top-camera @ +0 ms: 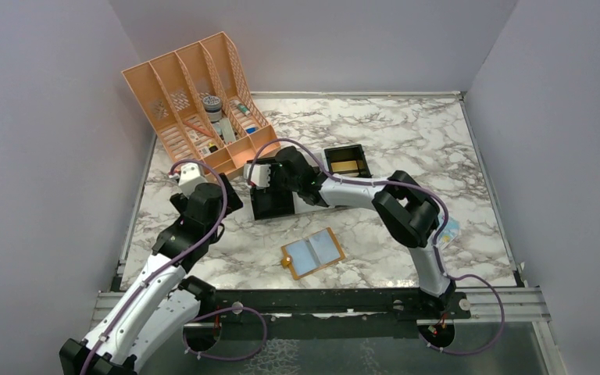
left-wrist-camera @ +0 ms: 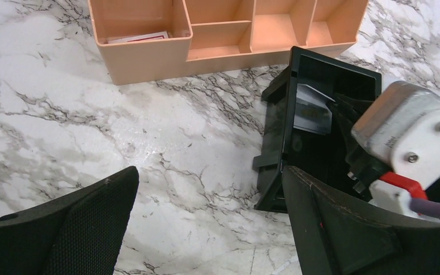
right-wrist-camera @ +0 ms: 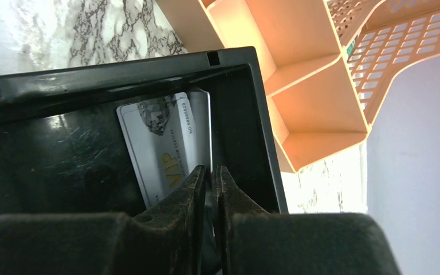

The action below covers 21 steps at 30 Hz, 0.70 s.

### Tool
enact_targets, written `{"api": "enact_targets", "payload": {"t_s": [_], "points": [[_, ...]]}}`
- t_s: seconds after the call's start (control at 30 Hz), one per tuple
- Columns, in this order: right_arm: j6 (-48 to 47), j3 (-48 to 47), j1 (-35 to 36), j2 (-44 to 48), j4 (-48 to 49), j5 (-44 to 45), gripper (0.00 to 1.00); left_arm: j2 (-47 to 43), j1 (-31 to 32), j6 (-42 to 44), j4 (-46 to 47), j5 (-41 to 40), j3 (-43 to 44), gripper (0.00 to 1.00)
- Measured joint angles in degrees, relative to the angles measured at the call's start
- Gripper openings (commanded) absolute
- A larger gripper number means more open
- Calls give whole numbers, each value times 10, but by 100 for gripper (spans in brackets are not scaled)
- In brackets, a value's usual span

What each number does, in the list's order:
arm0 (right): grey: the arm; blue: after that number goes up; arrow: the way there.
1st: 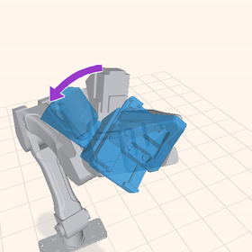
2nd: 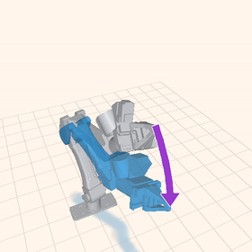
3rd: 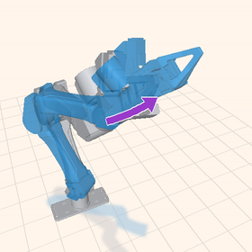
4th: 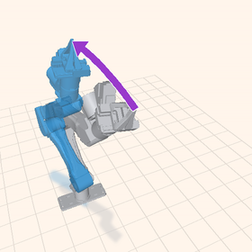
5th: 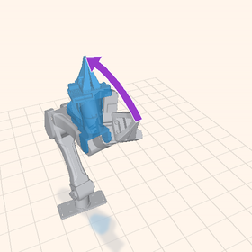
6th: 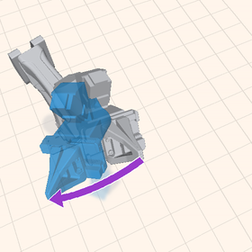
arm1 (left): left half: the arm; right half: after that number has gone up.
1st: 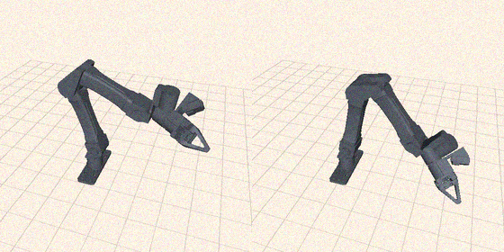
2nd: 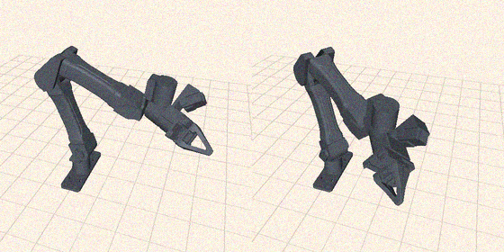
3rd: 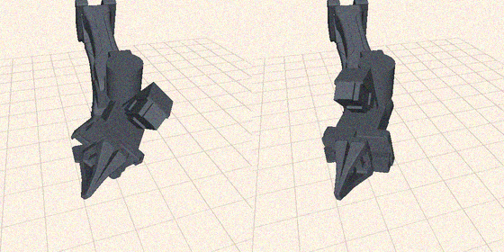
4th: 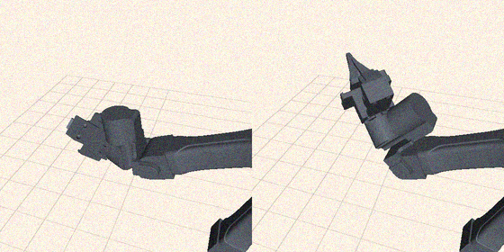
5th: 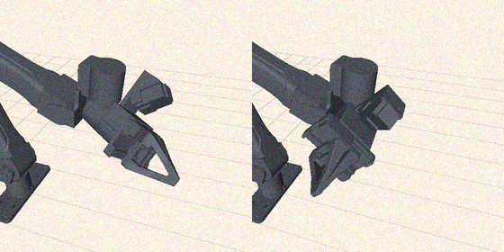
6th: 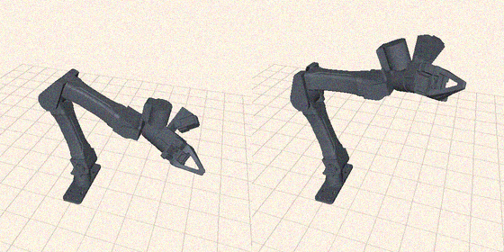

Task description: Take the credit cards out of the card holder

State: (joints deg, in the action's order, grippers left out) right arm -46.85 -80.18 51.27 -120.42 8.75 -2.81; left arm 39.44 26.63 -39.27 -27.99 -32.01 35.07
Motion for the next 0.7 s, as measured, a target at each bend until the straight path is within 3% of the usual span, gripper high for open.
{"api": "enact_targets", "payload": {"t_s": [0.3, 0.5, 0.57, 0.7], "points": [[-49, -31, 1, -38, -2, 21, 16, -22, 0, 0, 0, -2, 0, 99], [-55, -30, 2, -39, -3, 21, 24, -30, 0, 0, 0, -2, 0, 99], [-55, -30, 2, -39, -2, 21, 32, -30, 0, 0, 0, -2, 0, 99], [-44, -30, 2, -36, -12, 20, 34, -29, 0, 0, 0, -2, 0, 99]]}}
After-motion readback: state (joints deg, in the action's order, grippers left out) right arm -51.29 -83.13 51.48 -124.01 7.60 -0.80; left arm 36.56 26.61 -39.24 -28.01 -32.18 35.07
